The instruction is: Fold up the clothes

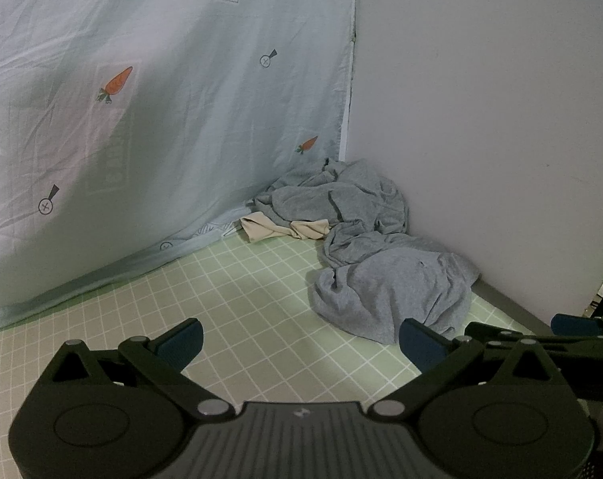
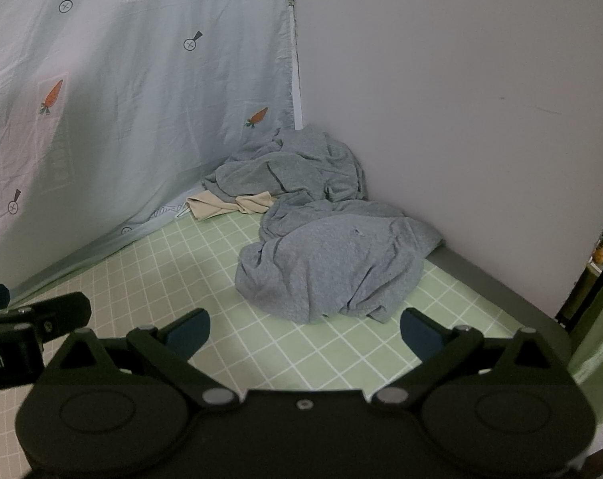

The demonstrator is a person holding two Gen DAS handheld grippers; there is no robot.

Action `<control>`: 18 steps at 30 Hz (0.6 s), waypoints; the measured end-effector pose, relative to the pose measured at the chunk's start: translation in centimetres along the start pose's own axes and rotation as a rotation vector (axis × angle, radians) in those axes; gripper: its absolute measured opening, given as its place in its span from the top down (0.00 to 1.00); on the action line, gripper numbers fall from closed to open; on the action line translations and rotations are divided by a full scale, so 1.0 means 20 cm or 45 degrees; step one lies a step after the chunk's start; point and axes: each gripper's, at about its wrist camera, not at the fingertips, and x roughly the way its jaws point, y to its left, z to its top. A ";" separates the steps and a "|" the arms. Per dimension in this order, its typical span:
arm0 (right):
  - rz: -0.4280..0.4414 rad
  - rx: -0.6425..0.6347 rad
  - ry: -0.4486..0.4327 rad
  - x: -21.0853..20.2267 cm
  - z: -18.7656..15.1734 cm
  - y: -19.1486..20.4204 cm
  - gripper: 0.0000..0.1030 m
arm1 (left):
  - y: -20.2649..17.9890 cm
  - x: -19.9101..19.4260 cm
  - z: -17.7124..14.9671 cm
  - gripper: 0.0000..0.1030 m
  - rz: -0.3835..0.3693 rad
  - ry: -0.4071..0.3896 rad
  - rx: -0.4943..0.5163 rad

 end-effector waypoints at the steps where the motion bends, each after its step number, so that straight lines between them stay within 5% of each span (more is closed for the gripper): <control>1: 0.000 0.000 0.000 0.00 0.00 0.00 0.00 | 0.00 0.00 0.00 0.00 0.001 0.000 -0.001; 18: 0.000 0.011 0.006 0.01 0.01 0.02 0.00 | -0.02 0.00 -0.01 0.00 0.009 0.003 0.008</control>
